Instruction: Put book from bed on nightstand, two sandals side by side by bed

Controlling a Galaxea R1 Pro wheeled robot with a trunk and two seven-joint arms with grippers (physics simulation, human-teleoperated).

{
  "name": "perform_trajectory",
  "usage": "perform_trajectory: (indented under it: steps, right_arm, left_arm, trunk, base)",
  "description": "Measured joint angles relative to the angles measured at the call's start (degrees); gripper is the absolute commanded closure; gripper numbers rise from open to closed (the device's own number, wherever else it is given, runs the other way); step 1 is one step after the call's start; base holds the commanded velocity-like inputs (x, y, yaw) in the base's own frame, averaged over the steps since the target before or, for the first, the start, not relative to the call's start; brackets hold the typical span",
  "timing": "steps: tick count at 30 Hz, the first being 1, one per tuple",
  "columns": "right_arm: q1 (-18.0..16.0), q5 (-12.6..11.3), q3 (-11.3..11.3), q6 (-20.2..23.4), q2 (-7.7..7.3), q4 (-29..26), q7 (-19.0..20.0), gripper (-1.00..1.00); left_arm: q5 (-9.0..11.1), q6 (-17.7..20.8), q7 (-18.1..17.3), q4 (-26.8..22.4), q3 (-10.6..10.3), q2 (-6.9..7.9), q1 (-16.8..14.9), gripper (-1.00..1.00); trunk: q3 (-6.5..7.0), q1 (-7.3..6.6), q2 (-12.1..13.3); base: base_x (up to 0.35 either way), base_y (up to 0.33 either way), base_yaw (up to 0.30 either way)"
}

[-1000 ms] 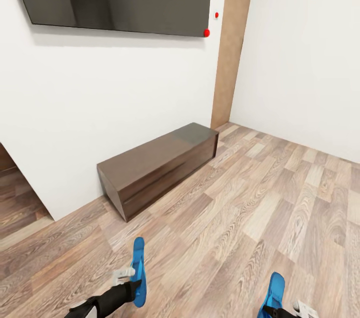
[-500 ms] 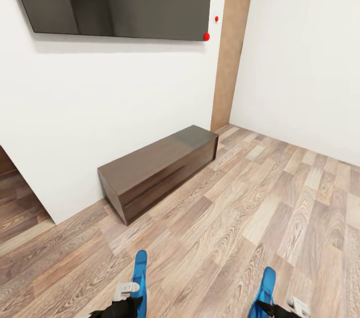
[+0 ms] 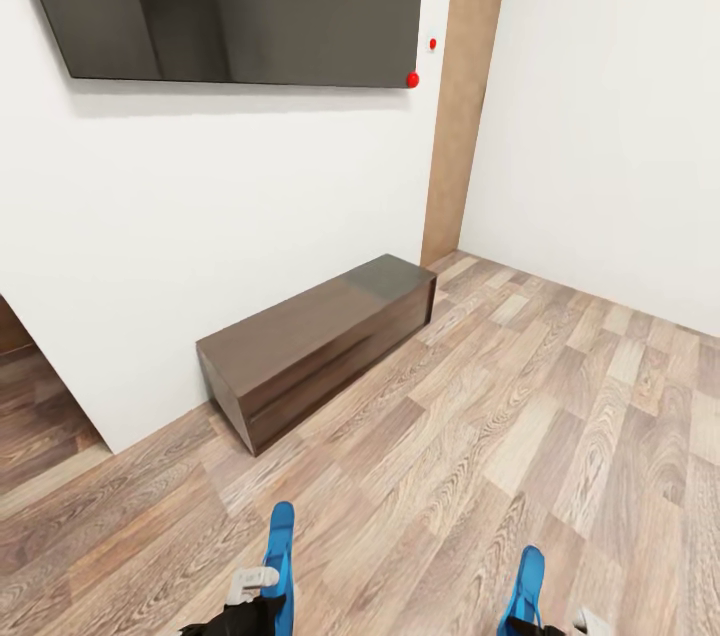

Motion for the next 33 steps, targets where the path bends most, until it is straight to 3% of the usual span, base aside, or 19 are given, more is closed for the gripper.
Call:
perform_trajectory:
  steps: [12,33]
  right_arm:
    - [-0.03,-0.47,-0.37,-6.09,-0.03,2.51,0.03,1.00]
    - [-0.04,-0.42,-0.34,-6.27,0.01,2.70,-0.17,1.00]
  left_arm:
    - [0.11,-0.18,0.28,1.01,-0.04,-0.01,0.01,1.00]
    - [0.10,-2.26,0.40,2.68,0.00,-0.05,0.02,1.00]
  trunk:
    - [0.05,0.00,0.00]
    - [0.30,0.00,0.00]
  base:
    - [0.000,0.000,0.022]
    - [0.000,0.000,0.276]
